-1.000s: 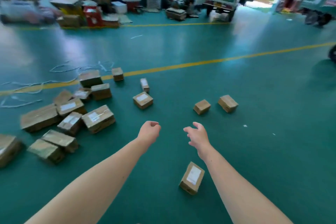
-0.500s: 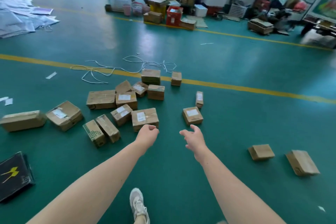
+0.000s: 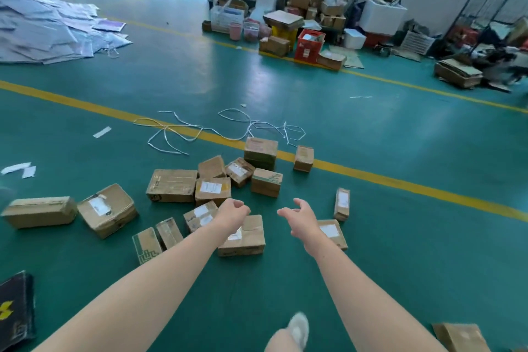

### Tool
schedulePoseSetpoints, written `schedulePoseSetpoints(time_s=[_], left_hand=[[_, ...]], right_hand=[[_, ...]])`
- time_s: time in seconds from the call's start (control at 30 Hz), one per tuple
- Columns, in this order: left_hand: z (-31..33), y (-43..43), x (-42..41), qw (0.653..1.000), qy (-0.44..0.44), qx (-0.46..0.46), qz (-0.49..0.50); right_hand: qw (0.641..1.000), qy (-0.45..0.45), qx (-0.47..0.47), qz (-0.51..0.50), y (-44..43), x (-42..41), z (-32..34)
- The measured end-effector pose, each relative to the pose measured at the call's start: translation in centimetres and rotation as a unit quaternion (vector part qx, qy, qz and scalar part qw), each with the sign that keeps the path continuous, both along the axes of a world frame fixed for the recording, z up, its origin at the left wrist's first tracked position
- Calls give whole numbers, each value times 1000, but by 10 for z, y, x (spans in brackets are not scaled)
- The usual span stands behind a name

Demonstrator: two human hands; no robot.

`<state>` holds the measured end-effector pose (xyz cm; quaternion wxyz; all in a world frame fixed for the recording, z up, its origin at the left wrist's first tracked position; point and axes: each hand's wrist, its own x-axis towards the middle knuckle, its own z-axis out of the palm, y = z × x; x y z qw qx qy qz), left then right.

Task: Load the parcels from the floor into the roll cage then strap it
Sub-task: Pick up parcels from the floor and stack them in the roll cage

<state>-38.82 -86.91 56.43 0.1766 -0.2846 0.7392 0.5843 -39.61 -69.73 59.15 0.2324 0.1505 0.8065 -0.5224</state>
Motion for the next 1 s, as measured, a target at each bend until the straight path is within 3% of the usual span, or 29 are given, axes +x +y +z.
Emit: schedulePoseSetpoints(time_s=[0.3, 0.6, 0.8, 1.0], left_hand=[[-43, -31, -175, 987, 8, 18, 159], [-106, -35, -300, 922, -62, 11, 382], [-194, -36, -304, 876, -140, 33, 460], [-329, -5, -284, 833, -228, 83, 497]], right_hand=[[989, 16, 21, 146, -54, -238, -48], [933, -40, 86, 347, -95, -425, -125], [890, -85, 138, 427, -110, -466, -210], [832, -124, 197, 504, -107, -473, -349]])
